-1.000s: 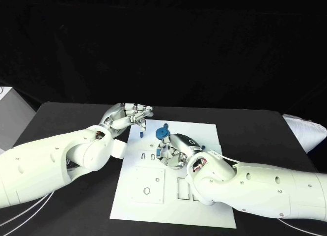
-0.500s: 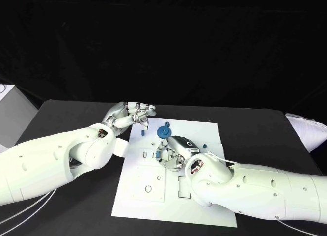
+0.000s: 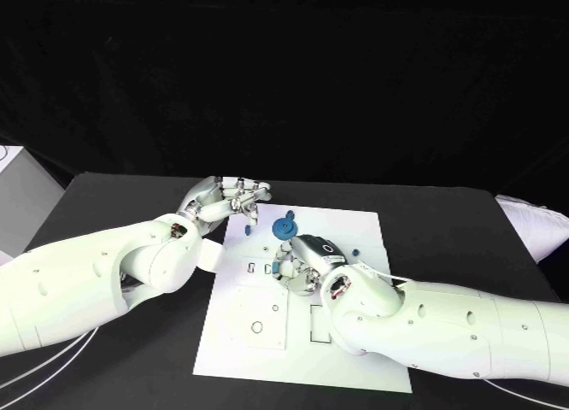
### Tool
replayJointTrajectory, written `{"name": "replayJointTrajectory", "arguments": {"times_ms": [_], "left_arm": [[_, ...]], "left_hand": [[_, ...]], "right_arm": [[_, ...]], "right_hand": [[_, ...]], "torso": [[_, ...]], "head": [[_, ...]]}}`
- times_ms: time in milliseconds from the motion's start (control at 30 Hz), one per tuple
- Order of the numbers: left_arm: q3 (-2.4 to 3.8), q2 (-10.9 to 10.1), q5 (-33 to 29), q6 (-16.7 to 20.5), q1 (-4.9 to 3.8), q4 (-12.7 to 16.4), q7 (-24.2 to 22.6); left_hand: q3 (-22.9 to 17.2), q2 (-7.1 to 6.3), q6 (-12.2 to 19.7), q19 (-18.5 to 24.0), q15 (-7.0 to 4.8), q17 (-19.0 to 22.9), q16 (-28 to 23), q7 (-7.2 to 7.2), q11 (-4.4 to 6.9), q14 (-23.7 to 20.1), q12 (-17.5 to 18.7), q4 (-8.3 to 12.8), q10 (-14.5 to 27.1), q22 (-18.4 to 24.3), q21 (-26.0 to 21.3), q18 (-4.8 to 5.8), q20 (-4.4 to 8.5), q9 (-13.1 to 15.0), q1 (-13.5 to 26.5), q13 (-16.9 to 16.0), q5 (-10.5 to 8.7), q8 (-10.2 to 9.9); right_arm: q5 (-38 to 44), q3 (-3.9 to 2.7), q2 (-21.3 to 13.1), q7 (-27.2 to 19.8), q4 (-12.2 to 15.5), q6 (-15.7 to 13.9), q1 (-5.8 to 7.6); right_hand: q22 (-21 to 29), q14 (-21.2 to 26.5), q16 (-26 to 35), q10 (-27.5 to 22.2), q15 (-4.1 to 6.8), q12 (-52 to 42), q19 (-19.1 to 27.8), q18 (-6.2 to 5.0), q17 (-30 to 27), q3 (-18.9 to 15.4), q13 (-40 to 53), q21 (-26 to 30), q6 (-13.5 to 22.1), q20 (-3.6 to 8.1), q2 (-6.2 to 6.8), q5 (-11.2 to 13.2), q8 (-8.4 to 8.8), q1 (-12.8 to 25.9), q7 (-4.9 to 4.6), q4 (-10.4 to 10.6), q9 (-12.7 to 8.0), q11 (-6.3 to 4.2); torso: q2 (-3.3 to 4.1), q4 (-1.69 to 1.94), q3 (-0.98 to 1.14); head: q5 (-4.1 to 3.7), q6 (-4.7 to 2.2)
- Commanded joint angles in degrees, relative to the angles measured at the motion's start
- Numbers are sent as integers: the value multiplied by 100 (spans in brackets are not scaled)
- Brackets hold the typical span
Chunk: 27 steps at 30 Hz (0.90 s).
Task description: Assemble the parts on the task board
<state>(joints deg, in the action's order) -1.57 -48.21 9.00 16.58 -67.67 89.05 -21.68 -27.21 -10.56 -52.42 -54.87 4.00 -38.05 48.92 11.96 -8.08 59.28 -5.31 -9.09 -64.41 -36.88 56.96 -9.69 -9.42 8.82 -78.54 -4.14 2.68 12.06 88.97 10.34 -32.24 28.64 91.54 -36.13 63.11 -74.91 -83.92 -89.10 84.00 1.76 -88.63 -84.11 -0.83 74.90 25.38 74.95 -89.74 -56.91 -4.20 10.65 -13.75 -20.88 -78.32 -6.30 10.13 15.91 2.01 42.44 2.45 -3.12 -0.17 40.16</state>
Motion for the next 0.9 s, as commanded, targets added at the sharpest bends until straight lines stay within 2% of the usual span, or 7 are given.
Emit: {"name": "replayJointTrajectory", "arguments": {"times_ms": [33, 500, 900], "left_arm": [[3, 14, 5, -68, -9, 9, -8], [3, 9, 3, -81, -9, 8, 7], [2, -5, -59, -149, -9, 8, 21]], "left_hand": [[-28, -10, 7, 36, -14, 10, 32, -3, 11, -20, -21, -15, 8, -5, 19, -90, 9, 5, 54, 0, 17, -4], [-28, -10, 7, 36, -14, 10, 32, -3, 11, -20, -21, -15, 8, -5, 19, -90, 9, 5, 54, 0, 17, -4], [-33, -12, 10, 39, -13, 15, 39, -2, 10, -21, -22, -12, 13, -7, 26, -89, 9, 6, 60, 1, 16, -6]], "right_arm": [[217, 6, 12, 85, -19, 196, -10], [246, 12, 35, 68, -75, 298, -14], [205, 15, 17, 45, -48, 311, -27]], "right_hand": [[-1509, -552, -2, 436, 48, 32, -589, 83, 1263, 29, 1337, -26, -7, 36, -24, -21, -60, 56, 16, 13, 194, -33], [-1509, -550, 3, 413, 43, 56, -589, 83, 1252, 36, 1315, -26, 36, 34, 18, 21, -55, 109, 4, 16, 183, -25], [-1509, -545, 12, 347, 4, 124, -589, 83, 1230, 23, 1251, -26, 178, 7, 169, 76, -1, 214, -56, 13, 135, 25]], "torso": [[4, -6, 12], [-8, -1, 13], [-6, 1, 12]], "head": [[7, 8], [36, 50], [32, 62]]}}
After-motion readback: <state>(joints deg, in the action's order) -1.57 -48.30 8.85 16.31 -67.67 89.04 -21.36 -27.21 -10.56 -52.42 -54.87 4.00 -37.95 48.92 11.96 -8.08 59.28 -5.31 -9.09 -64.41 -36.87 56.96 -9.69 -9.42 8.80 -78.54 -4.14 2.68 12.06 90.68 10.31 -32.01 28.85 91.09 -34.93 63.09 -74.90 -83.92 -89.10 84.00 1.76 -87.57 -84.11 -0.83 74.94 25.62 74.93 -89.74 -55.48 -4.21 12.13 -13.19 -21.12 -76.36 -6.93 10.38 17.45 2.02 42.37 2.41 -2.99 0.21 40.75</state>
